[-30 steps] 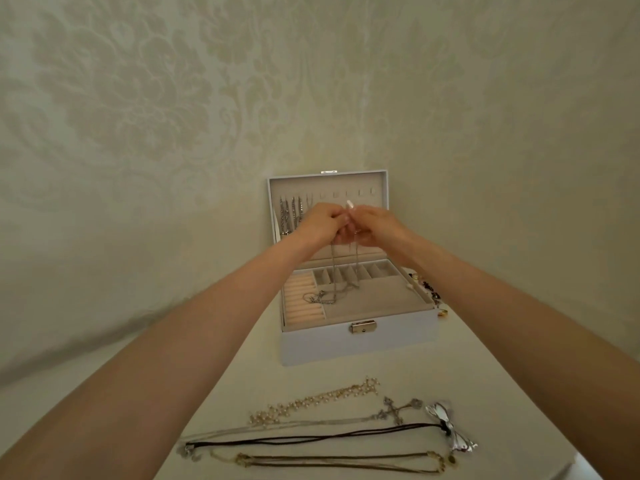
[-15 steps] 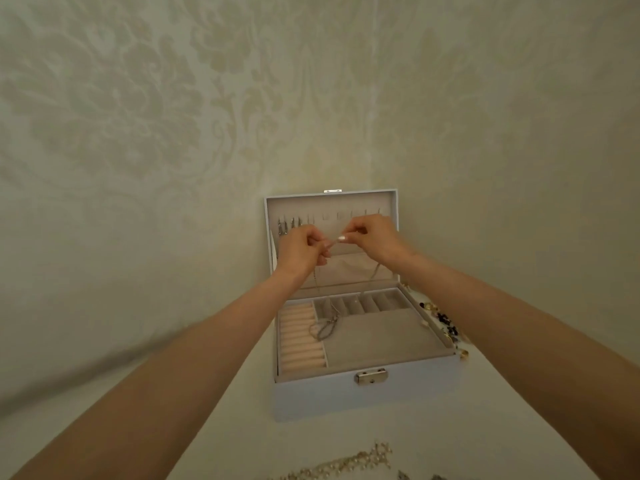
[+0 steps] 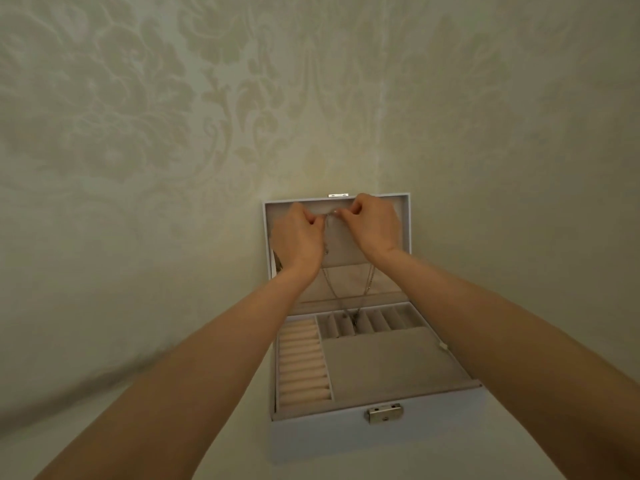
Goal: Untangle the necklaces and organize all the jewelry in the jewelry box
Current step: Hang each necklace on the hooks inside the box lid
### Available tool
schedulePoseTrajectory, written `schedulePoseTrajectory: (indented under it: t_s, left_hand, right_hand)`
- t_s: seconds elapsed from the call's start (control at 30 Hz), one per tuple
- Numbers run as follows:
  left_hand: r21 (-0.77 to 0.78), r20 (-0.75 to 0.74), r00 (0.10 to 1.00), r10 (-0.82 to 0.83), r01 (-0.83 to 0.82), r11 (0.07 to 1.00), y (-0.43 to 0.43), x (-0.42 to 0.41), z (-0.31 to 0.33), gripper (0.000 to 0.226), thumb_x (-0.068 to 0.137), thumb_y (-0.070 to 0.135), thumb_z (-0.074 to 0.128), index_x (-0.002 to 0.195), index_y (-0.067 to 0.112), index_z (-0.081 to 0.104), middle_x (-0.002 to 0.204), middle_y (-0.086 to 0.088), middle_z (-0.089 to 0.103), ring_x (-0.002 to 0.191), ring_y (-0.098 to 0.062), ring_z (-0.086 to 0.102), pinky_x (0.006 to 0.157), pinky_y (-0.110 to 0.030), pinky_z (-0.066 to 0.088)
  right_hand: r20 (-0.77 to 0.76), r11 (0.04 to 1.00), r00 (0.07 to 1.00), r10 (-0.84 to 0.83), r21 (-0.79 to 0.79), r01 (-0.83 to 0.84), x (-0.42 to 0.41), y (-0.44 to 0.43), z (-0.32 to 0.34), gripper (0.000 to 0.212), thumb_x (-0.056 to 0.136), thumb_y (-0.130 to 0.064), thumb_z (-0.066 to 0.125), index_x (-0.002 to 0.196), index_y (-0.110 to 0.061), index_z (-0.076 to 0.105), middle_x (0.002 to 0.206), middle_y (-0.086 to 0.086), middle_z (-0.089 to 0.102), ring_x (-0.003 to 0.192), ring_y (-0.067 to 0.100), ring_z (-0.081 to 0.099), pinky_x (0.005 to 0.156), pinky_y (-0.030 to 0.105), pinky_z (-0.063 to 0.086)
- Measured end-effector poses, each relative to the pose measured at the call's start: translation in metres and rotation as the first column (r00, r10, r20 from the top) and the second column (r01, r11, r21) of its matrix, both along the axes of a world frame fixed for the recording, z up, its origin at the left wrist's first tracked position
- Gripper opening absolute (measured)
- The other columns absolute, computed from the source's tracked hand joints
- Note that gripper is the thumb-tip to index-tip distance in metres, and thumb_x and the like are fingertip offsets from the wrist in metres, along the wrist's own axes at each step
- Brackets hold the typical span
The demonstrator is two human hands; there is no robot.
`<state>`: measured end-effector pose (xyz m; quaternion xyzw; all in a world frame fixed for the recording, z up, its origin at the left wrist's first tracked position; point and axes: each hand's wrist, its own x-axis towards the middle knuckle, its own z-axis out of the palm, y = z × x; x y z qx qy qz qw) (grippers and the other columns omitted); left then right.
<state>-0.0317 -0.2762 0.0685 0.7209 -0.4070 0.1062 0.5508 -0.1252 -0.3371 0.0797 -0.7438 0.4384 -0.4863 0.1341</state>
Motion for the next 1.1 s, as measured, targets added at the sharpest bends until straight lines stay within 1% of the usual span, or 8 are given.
schedulePoseTrajectory:
  t_s: [0.13, 0.3, 0.4, 0.57, 0.73, 0.83, 0.93, 1.1]
  left_hand:
    - [0.009, 0.011, 1.0, 0.028, -0.028, 1.0, -0.002, -0.002, -0.001, 0.018, 0.086, 0.026, 0.06, 0.076, 0.014, 0.052, 0.073, 0.001, 0.06, 0.071, -0.017, 0.053, 0.061, -0.03, 0.033]
    - [0.057, 0.005, 1.0, -0.027, 0.026, 0.998, -0.005, -0.001, -0.01, 0.023, 0.087, 0.031, 0.06, 0.07, 0.019, 0.048, 0.071, -0.004, 0.067, 0.076, -0.023, 0.064, 0.069, -0.038, 0.049]
    - [0.098, 0.031, 0.999, -0.043, 0.04, 0.994, 0.0, -0.004, -0.017, 0.015, 0.089, 0.032, 0.058, 0.086, 0.018, 0.055, 0.082, -0.004, 0.07, 0.088, -0.023, 0.062, 0.073, -0.034, 0.045]
    - [0.153, 0.035, 0.997, -0.063, 0.057, 0.987, 0.016, -0.01, -0.03, 0.026, 0.086, 0.032, 0.064, 0.105, 0.015, 0.054, 0.097, 0.001, 0.068, 0.094, -0.02, 0.061, 0.07, -0.031, 0.04]
    - [0.217, -0.042, 0.996, -0.075, 0.082, 0.973, 0.025, -0.012, -0.044, 0.027, 0.086, 0.032, 0.065, 0.106, 0.018, 0.054, 0.094, 0.004, 0.066, 0.094, -0.018, 0.06, 0.072, -0.03, 0.04]
    - [0.227, -0.161, 0.981, -0.106, 0.141, 0.963, 0.024, -0.013, -0.044, 0.021, 0.084, 0.03, 0.067, 0.099, 0.02, 0.057, 0.098, 0.004, 0.066, 0.096, -0.017, 0.06, 0.076, -0.03, 0.043]
    - [0.232, -0.272, 0.951, -0.144, 0.21, 0.95, 0.021, -0.013, -0.047, 0.01, 0.081, 0.028, 0.068, 0.08, 0.027, 0.058, 0.099, 0.003, 0.069, 0.097, -0.019, 0.062, 0.079, -0.031, 0.048]
    - [0.232, -0.326, 0.922, -0.21, 0.293, 0.927, 0.02, -0.011, -0.064, 0.02, 0.079, 0.026, 0.071, 0.062, 0.027, 0.061, 0.08, -0.001, 0.073, 0.085, -0.02, 0.068, 0.08, -0.038, 0.054]
  right_hand:
    - [0.079, 0.996, 0.997, -0.026, 0.085, 0.019, 0.009, 0.002, -0.003, 0.033, 0.081, -0.036, 0.067, 0.058, -0.022, 0.047, 0.067, -0.005, 0.055, 0.072, 0.019, 0.055, 0.06, 0.027, 0.031]
    - [0.174, 0.978, 0.985, -0.011, 0.207, -0.026, 0.009, 0.003, -0.008, 0.021, 0.081, -0.032, 0.068, 0.067, -0.019, 0.058, 0.075, 0.0, 0.061, 0.077, 0.021, 0.057, 0.063, 0.027, 0.037]
    - [0.216, 0.971, 0.976, 0.038, 0.224, -0.087, 0.006, 0.003, -0.019, 0.023, 0.083, -0.029, 0.067, 0.065, -0.019, 0.056, 0.069, -0.003, 0.058, 0.073, 0.018, 0.055, 0.062, 0.027, 0.038]
    - [0.3, 0.944, 0.945, 0.132, 0.253, -0.212, 0.003, 0.004, -0.037, 0.016, 0.084, -0.023, 0.069, 0.07, -0.017, 0.066, 0.067, -0.002, 0.06, 0.07, 0.014, 0.056, 0.067, 0.027, 0.045]
    - [0.296, 0.921, 0.943, 0.149, 0.305, -0.241, -0.003, 0.012, -0.044, 0.018, 0.088, -0.018, 0.065, 0.071, -0.011, 0.067, 0.05, 0.001, 0.056, 0.034, 0.0, 0.047, 0.045, 0.016, 0.038]
    - [0.336, 0.875, 0.923, 0.19, 0.368, -0.314, -0.005, 0.019, -0.046, 0.018, 0.088, -0.016, 0.065, 0.072, -0.009, 0.066, 0.05, 0.007, 0.056, 0.036, 0.007, 0.045, 0.04, 0.018, 0.036]
    - [0.378, 0.822, 0.894, 0.241, 0.41, -0.395, -0.007, 0.025, -0.049, 0.016, 0.088, -0.014, 0.065, 0.073, -0.009, 0.068, 0.055, 0.008, 0.057, 0.042, 0.013, 0.045, 0.036, 0.017, 0.035]
    - [0.469, 0.744, 0.838, 0.279, 0.446, -0.498, -0.012, 0.035, -0.058, 0.014, 0.087, -0.009, 0.065, 0.093, 0.002, 0.071, 0.059, 0.004, 0.061, 0.038, 0.001, 0.053, 0.036, 0.011, 0.037]
